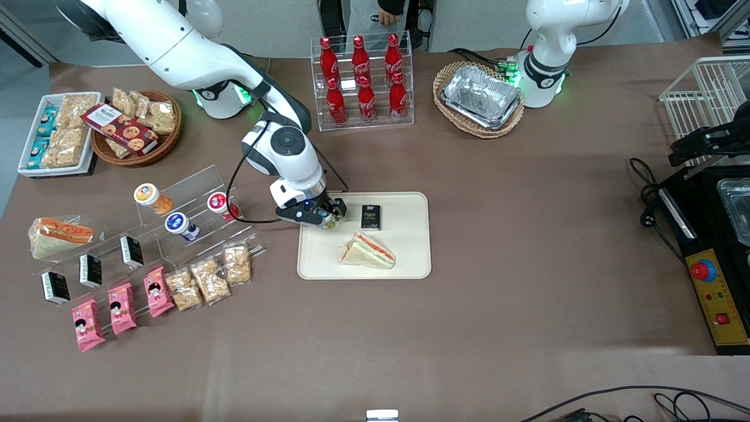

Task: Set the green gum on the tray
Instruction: 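Carry the green-label bottle over the cream tray and lower it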

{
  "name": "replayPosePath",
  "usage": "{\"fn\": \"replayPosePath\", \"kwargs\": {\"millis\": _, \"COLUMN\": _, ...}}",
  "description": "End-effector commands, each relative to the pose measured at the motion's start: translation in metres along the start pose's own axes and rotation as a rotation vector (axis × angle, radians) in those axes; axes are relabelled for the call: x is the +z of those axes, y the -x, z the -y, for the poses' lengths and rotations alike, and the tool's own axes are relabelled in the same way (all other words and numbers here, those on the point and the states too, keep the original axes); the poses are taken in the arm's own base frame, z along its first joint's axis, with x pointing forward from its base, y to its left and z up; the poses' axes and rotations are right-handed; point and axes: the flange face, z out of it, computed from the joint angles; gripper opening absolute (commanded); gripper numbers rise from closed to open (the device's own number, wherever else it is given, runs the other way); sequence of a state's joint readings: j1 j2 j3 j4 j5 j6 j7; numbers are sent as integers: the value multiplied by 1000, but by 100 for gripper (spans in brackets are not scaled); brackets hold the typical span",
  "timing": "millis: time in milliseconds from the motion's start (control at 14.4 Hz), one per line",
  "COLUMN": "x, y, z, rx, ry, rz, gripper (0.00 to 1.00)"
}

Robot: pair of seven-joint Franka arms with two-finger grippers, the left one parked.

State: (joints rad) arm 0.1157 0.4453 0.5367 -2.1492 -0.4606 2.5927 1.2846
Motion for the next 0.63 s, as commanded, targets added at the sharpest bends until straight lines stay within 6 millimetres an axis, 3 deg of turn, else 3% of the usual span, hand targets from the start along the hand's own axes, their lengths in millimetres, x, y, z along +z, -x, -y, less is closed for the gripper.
{"fn": "replayPosePath", "kwargs": {"millis": 0, "x": -32, "y": -15, "z": 5, "rx": -8, "ry": -4, "rz": -73, "gripper": 100}}
{"fn": "replayPosePath", "kwargs": {"millis": 348, "x": -117, "y": -34, "z": -7, "rx": -51, "ry": 117, "rz": -124, "gripper": 100}}
{"fn": "replayPosePath", "kwargs": {"millis": 557, "x": -184, "y": -67, "z": -17, "rx": -78, "ry": 117, "rz": 23, "gripper": 100}}
